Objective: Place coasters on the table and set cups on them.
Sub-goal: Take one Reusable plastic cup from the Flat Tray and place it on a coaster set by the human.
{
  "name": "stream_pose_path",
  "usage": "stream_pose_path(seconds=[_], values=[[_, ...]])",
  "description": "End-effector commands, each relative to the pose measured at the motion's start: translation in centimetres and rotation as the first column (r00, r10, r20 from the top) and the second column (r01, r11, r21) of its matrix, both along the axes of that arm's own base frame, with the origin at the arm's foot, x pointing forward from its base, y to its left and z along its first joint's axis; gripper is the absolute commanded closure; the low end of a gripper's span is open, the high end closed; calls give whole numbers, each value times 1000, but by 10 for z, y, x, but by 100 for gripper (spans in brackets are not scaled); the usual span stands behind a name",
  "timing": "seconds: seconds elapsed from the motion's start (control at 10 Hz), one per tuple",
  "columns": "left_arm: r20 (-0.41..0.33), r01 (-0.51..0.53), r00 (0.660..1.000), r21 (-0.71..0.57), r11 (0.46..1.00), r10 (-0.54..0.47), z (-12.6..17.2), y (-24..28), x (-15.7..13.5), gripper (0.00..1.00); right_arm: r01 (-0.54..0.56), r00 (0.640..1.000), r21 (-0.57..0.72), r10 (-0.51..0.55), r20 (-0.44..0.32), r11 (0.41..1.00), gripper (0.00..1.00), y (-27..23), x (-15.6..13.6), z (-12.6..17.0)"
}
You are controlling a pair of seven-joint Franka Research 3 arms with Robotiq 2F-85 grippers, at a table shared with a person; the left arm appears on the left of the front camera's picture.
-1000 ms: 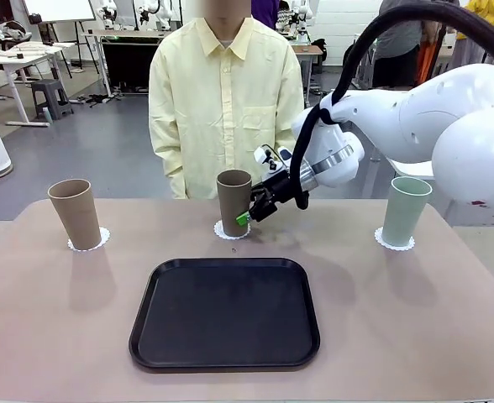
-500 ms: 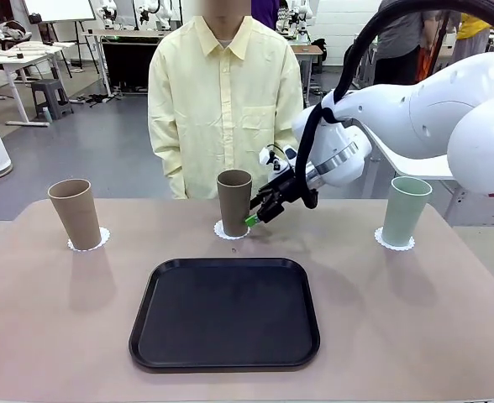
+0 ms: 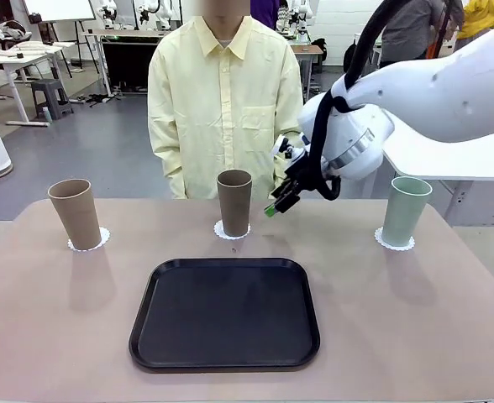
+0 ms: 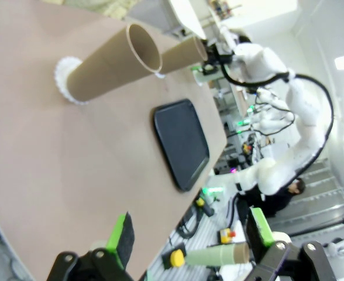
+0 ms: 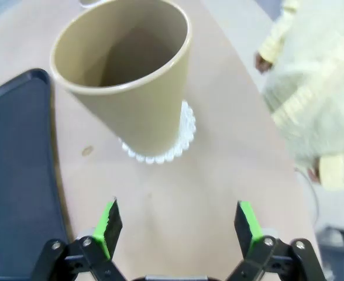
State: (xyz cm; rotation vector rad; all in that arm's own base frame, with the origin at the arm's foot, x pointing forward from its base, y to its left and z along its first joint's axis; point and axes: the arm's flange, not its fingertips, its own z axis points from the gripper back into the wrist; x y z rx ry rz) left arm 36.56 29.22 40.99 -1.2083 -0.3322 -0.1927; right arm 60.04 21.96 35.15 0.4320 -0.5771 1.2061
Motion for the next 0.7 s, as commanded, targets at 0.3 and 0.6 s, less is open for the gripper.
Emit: stream_pose_path(seconds=[0.3, 0.6], values=[[-2, -5, 1000, -2, 1000, 5, 3, 1, -1, 0, 234, 961, -420, -274, -34, 877, 0, -10, -105, 92], [-2, -5, 1000, -2, 1000, 5, 3, 1, -1, 0, 461, 861, -430, -509, 3, 776, 0, 4, -152, 127]])
